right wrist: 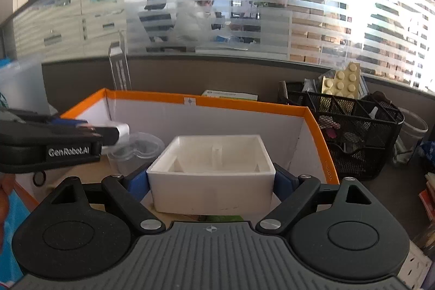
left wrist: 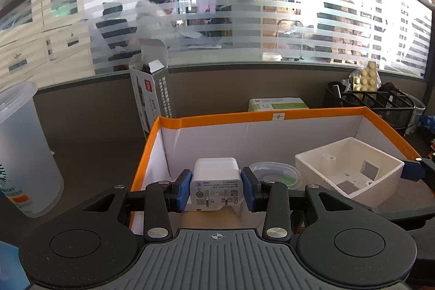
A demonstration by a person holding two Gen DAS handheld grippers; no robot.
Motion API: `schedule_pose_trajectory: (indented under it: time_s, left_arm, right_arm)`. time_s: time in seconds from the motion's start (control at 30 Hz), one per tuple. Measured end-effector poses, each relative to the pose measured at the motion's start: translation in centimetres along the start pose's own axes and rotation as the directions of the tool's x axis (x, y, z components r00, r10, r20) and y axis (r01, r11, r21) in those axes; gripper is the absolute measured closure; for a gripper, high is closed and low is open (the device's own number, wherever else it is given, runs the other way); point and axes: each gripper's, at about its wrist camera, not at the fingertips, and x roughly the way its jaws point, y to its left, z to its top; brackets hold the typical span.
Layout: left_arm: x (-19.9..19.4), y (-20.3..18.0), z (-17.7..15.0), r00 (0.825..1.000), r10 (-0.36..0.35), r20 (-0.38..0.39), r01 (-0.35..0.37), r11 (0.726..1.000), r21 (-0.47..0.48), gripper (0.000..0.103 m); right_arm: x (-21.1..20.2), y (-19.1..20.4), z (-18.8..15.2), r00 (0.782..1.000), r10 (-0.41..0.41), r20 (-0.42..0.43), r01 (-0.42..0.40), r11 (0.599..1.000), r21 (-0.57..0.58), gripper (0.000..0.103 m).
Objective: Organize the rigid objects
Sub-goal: 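Lower the junction box into the orange box with the right tool while the left tool lowers the charger, then move the right tool to the black leather case and grasp it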
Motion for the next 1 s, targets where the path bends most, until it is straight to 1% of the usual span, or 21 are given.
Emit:
schedule_pose_trajectory:
  time_s: [0.2,0.33,0.4,0.43,0.47,0.53,0.63,0.67,0.83,1.0]
  left_arm:
    - [-0.1,-0.1,-0.2,1.0,0.003,0.016,-0.004,1.0,0.008,0.066]
    - [0.0,0.0,-0.4,1.0,0.005,0.027,-0.006,1.0,0.011,0.063]
    - [-0.1,0.1,-0.4,0.999,0.018,0.031,-0.018,1.0,0.008,0.05]
    - [-0.1,0.1,-0.4,0.999,0.027,0.03,-0.027,1.0,0.005,0.031]
    - [-0.2,0.3,-0.4,0.999,0.02,0.031,-0.019,1.0,-0.001,0.02]
    - [-0.9,0.5,-0.2,0.998,-0.002,0.059,0.003,1.0,-0.009,0.016]
    - [-2.5,0.4,-0.1,0.995,0.016,0.099,-0.016,1.0,0.002,0.005]
    - [-3.1,0.4,-0.1,0.994,0.02,0.112,-0.02,1.0,0.001,0.004]
    - [-6.6,1.1,-0.2,0.987,0.012,0.157,-0.009,1.0,-0.02,0.0]
    - [-10.9,1.9,-0.9,0.98,-0.006,0.2,0.015,0.999,-0.04,0.0]
  right_arm:
    - [0.1,0.2,-0.1,1.0,-0.015,-0.004,0.014,1.0,-0.019,0.017]
    - [0.2,0.5,-0.2,1.0,-0.03,-0.003,0.03,0.999,-0.035,0.013]
    - [0.2,0.4,-0.2,1.0,-0.027,0.005,0.027,0.999,-0.031,0.01]
    - [0.0,0.4,-0.2,0.999,-0.035,0.012,0.035,0.999,-0.033,0.007]
    - [-0.2,0.4,-0.1,0.999,-0.044,0.023,0.045,0.998,-0.035,0.005]
    - [-0.9,0.4,0.2,0.998,-0.049,0.045,0.051,0.998,-0.038,0.005]
    - [-2.2,0.2,0.6,0.996,-0.05,0.072,0.052,0.998,-0.022,0.005]
    - [-2.7,0.0,0.6,0.995,-0.052,0.081,0.054,0.998,-0.014,0.005]
    - [-5.9,-0.3,-0.1,0.991,-0.062,0.122,0.061,0.998,0.016,0.005]
    - [-10.4,0.0,-1.6,0.985,-0.059,0.164,0.059,0.998,0.005,0.005]
